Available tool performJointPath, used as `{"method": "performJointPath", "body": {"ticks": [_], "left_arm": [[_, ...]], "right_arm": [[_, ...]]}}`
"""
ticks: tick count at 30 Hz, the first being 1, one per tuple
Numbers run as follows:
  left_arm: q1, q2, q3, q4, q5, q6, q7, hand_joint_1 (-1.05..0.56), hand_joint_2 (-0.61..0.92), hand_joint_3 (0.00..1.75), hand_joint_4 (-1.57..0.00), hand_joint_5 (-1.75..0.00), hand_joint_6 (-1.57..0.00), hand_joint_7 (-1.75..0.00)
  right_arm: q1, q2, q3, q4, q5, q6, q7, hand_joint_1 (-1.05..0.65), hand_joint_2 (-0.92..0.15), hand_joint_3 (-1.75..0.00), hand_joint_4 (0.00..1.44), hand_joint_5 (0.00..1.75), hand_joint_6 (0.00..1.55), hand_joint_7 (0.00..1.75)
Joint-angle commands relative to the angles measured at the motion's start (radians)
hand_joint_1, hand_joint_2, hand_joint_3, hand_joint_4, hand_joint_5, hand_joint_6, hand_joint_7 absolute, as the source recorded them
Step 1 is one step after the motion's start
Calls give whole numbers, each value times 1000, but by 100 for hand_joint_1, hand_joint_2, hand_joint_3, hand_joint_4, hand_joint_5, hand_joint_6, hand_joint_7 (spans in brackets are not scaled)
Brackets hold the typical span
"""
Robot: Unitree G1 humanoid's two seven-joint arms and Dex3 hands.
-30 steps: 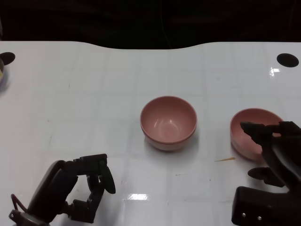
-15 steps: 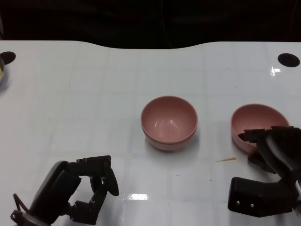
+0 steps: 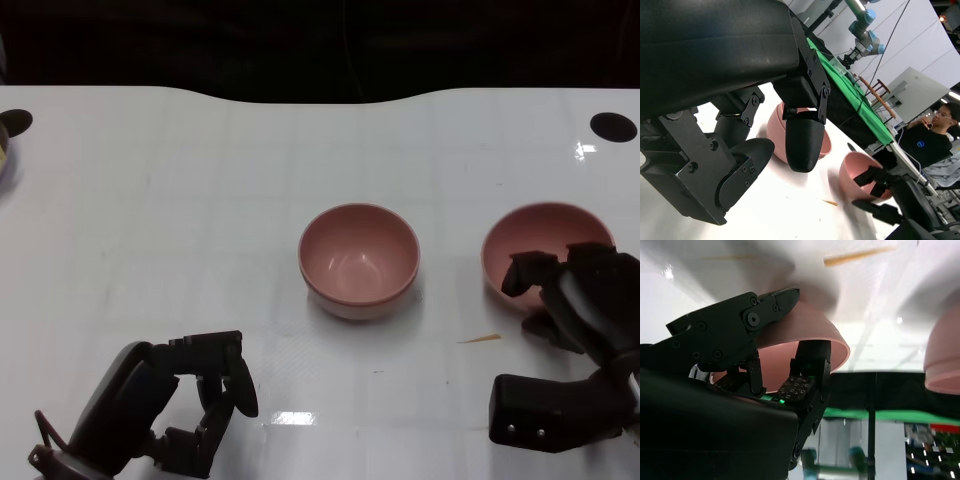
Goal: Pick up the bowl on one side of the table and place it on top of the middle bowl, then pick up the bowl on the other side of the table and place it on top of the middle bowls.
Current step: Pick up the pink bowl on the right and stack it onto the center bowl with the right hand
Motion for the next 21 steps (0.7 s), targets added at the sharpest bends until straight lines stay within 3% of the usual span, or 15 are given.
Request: {"method": "performJointPath", "body": {"ticks": [1, 2, 3, 5, 11, 21], "left_arm": [[14, 11, 7, -17, 2, 9, -5, 5, 27, 159, -88, -175, -86, -150], [15, 11, 6, -17, 2, 9, -6, 4, 26, 159, -88, -175, -86, -150], [16, 11, 6, -17, 1, 11, -7, 4, 26, 159, -88, -175, -86, -150], [14, 10, 5, -15, 1, 11, -8, 5, 26, 159, -88, -175, -86, -150], [13, 8, 5, -17, 3, 18, -7, 5, 26, 159, -88, -175, -86, -150], [12, 12, -1, -10, -12, 17, -25, 5, 27, 160, -88, -175, -86, -150]], "right_arm": [[-21, -31, -5, -75, 8, -21, -37, -11, -83, -6, 97, 175, 81, 156], [-21, -32, -8, -101, 9, -26, -38, -11, -76, -24, 97, 175, 78, 162], [-22, -31, -10, -127, 13, -33, -40, -10, -53, -69, 98, 175, 76, 167], [-26, -29, -15, -179, 22, -48, -29, -12, -35, -110, 98, 175, 74, 171], [-51, 5, -18, -277, 66, -67, 45, -14, -25, -136, 100, 175, 79, 164], [-122, 106, -4, -262, 163, -124, 144, -11, -24, -130, 101, 175, 91, 141]]}}
